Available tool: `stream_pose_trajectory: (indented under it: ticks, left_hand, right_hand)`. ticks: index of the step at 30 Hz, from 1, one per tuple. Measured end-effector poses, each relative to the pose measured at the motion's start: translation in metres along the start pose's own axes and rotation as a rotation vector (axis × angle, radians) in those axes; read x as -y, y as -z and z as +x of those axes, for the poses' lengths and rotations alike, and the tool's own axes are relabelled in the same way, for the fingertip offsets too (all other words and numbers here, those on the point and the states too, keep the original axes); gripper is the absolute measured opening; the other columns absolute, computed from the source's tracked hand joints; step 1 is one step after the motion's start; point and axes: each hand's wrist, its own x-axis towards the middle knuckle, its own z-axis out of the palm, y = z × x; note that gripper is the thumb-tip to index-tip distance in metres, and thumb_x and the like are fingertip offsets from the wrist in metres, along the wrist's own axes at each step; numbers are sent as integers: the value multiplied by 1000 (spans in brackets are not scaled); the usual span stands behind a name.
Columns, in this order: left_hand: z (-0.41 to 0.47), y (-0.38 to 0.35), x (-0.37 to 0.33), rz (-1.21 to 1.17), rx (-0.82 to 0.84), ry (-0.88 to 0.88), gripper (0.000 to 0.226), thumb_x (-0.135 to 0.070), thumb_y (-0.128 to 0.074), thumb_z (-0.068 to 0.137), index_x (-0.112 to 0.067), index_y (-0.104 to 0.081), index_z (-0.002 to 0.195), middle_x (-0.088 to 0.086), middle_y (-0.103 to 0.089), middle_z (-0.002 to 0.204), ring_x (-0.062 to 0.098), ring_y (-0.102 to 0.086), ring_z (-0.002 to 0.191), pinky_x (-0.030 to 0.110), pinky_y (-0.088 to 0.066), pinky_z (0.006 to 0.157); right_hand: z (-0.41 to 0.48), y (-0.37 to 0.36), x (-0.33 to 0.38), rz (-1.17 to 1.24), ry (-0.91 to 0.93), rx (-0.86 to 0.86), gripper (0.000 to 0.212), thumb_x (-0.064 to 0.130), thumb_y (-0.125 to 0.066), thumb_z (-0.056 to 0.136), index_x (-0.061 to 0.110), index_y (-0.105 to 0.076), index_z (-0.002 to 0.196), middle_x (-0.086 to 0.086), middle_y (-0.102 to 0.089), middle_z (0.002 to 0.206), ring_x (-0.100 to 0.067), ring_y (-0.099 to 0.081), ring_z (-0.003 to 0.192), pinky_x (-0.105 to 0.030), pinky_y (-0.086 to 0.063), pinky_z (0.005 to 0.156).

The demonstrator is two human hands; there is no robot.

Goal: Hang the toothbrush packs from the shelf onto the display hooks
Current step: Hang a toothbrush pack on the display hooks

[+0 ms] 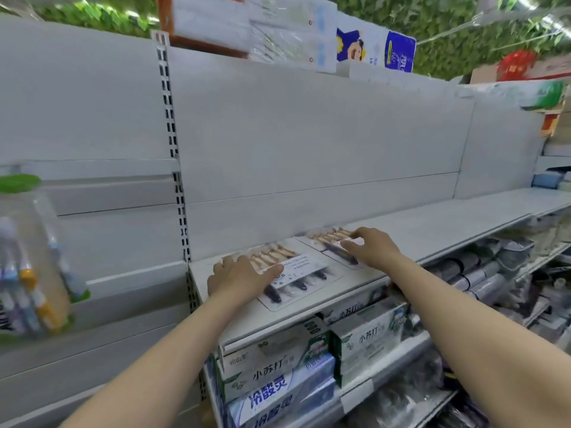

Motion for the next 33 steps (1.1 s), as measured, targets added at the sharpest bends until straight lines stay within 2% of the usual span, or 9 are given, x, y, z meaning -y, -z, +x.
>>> stream_pose_trajectory:
  ticks: [7, 12, 16, 18, 20, 23, 25, 28, 33]
  left_hand:
    - [-5, -4, -20, 59, 13, 138, 91, -87, -45, 76, -24, -44, 142, 10, -35, 151, 33, -32, 136, 43, -34, 104]
    - [-10, -6, -30, 35, 0, 231, 79, -81, -48, 80, -29, -49, 139, 9, -37, 149, 35, -32, 135, 43, -34, 104]
    - [-20, -10, -30, 14, -32, 281, 73, -83, -50, 75, -30, -59, 125, 8, -50, 140, 36, -40, 128, 45, -38, 101]
    - [-32, -14, -35, -27, -63, 317, 72, -81, -56, 75, -32, -60, 127, 7, -52, 138, 36, -41, 127, 45, -39, 101]
    - [-46, -17, -40, -48, -92, 347, 72, -80, -59, 73, -33, -61, 128, 6, -53, 139, 36, -41, 128, 44, -39, 102]
    - [-66, -20, -46, -88, -140, 365, 73, -84, -59, 69, -35, -64, 123, 4, -57, 137, 33, -45, 130, 42, -41, 101]
    - [-79, -21, -52, -120, -183, 390, 74, -82, -61, 70, -29, -65, 121, 5, -60, 134, 32, -49, 127, 40, -44, 97]
    - [-97, -25, -63, -144, -235, 470, 76, -83, -62, 68, -19, -59, 109, 12, -56, 133, 35, -54, 118, 43, -51, 91]
    - [-118, -30, -82, -68, -361, 564, 89, -80, -53, 78, -11, -48, 134, 14, -56, 133, 37, -55, 118, 43, -51, 85]
  right_hand:
    - [31, -6, -25, -173, 47, 139, 52, 58, -35, 98, 37, -48, 144, -1, -50, 149, -27, -45, 135, -43, -38, 107]
    - [21, -3, -35, -227, 172, 163, 43, 52, -25, 99, 38, -61, 118, 1, -55, 143, -27, -49, 126, -47, -32, 107]
    - [2, -7, -43, -239, 233, 123, 50, 54, -20, 100, 43, -53, 137, -4, -47, 151, -31, -40, 135, -52, -19, 117]
    - [-9, -8, -51, -200, 269, 65, 52, 53, -19, 102, 41, -53, 139, -6, -48, 149, -31, -38, 138, -52, -13, 120]
    - [-18, -8, -59, -146, 298, -14, 49, 50, -25, 103, 34, -64, 130, -7, -56, 139, -31, -43, 133, -50, -16, 119]
    - [-24, 0, -71, -54, 257, -116, 40, 47, -43, 99, 25, -73, 114, -7, -68, 118, -32, -51, 122, -44, -33, 110]
    - [-24, 10, -76, -13, 138, -109, 53, 58, -54, 90, 24, -63, 129, -10, -62, 129, -33, -44, 127, -43, -37, 105]
    - [-20, 22, -81, 20, -37, 86, 87, 75, -59, 79, 15, -47, 141, -19, -44, 144, -38, -35, 134, -47, -36, 106]
    - [-19, 30, -79, 8, -80, 139, 90, 77, -64, 74, 10, -51, 133, -20, -47, 142, -39, -36, 133, -46, -38, 105]
